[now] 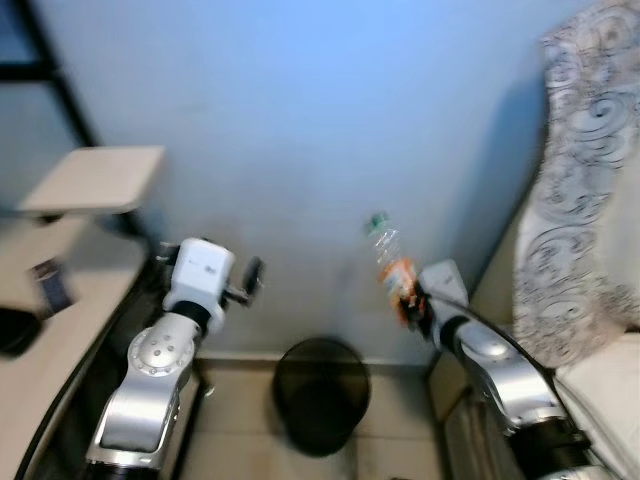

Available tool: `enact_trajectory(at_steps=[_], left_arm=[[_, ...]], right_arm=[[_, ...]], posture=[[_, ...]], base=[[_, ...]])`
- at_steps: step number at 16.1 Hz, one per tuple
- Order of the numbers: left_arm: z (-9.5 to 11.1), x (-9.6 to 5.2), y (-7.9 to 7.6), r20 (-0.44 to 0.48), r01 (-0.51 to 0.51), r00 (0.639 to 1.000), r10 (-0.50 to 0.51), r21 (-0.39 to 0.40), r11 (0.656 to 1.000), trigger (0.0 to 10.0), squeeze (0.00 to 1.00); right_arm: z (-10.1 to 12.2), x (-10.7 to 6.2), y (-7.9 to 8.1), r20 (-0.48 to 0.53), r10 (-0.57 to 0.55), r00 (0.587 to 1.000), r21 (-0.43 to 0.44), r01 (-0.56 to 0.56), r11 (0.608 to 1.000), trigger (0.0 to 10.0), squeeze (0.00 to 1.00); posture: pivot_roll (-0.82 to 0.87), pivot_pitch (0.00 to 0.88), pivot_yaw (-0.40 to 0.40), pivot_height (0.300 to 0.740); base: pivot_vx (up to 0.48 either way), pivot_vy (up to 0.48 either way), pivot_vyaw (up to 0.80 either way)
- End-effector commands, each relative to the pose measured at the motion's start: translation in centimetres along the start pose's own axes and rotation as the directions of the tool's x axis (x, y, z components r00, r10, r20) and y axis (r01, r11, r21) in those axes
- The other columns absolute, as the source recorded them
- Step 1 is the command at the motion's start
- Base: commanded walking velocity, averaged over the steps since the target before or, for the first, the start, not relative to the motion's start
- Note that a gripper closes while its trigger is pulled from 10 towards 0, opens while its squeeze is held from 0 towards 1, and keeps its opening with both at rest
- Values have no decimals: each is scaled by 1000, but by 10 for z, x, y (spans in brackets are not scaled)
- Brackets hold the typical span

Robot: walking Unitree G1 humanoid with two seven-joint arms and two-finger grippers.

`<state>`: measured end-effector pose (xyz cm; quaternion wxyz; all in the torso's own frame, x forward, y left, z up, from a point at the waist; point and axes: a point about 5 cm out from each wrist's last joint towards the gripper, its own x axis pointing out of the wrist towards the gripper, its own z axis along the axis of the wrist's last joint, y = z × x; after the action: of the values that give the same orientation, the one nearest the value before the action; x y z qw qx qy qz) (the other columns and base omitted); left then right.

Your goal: Clean up the room

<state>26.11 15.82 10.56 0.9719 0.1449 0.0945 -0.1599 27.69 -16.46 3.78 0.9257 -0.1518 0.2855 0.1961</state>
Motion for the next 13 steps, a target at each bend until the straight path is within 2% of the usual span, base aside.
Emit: enact_trajectory(at_steps=[1, 2, 4, 6, 7, 10, 13], left_arm=[[-9, -4, -12, -56, 132, 990, -129, 56, 990, 10000, 0], [-20, -8, -14, -121, 228, 969, -215, 107, 968, 10000, 0], [-28, -9, -11, -177, 284, 949, -259, 130, 950, 10000, 0], [-38, -11, -10, -276, 394, 899, -339, 179, 901, 10000, 0], [-41, -13, -10, -310, 454, 870, -385, 194, 870, 10000, 0], [-41, -13, -8, -334, 496, 846, -417, 204, 844, 10000, 0], [-43, -14, -7, -347, 515, 833, -430, 205, 833, 10000, 0]], right_arm=[[-10, 2, 12, -73, 97, 993, -87, -104, 991, 10000, 0], [-14, 6, 14, -100, 111, 989, -189, -129, 973, 10000, 0], [-13, 17, 14, -89, 82, 993, -157, -95, 983, 10000, 0], [-15, 30, 26, -129, 100, 987, -177, -122, 977, 10000, 0], [-15, 37, 35, -152, 127, 980, -158, -151, 976, 10000, 0], [-12, 47, 45, -167, 138, 976, -164, -165, 972, 10000, 0], [2, 55, 53, -141, 137, 980, -143, -157, 977, 10000, 0]], posture=[[59, 0, 20, 740], [54, 0, 16, 740], [56, 0, 9, 740], [59, 0, 1, 740], [61, 0, -5, 740], [68, 0, -12, 740], [79, 0, -19, 740]], base=[[0, 0, 0], [0, 0, 0], [0, 0, 0], [0, 0, 0], [0, 0, 0], [0, 0, 0], [0, 0, 0]])
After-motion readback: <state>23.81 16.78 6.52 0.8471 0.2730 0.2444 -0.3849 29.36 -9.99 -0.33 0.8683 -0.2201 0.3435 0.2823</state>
